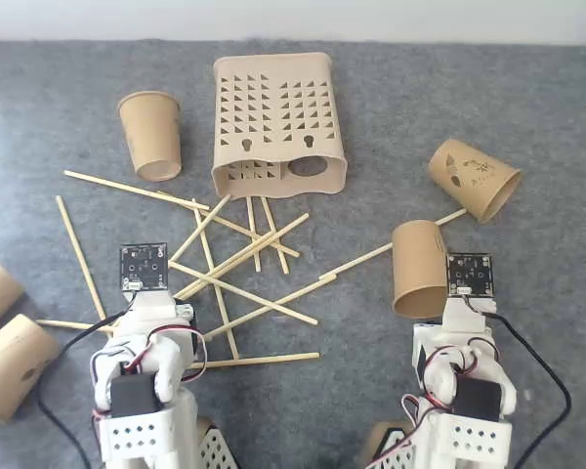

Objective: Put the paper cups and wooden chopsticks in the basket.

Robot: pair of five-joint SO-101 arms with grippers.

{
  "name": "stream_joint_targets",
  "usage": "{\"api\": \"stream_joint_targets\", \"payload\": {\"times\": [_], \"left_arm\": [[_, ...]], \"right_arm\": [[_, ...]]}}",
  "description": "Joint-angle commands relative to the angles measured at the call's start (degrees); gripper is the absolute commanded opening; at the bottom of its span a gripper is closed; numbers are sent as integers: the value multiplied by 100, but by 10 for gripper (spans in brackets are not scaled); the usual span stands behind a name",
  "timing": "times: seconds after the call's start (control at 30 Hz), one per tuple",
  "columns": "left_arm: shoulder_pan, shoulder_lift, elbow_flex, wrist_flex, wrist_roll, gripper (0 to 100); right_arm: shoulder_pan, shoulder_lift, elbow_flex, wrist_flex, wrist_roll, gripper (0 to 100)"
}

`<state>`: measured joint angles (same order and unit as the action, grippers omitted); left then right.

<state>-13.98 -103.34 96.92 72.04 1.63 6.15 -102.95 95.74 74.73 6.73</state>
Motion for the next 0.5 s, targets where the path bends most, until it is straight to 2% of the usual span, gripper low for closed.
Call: {"api": "stream_joint_targets", "payload": {"times": [0.0,0.37,0.47], "left_arm": [[-9,-79,-40,18,-26,13],[26,-88,-40,18,-44,13],[26,-88,-110,-62,-44,14]], "right_arm": [[-22,-110,70,40,88,8],[13,-110,53,48,105,9],[251,-110,-220,92,105,9]]}}
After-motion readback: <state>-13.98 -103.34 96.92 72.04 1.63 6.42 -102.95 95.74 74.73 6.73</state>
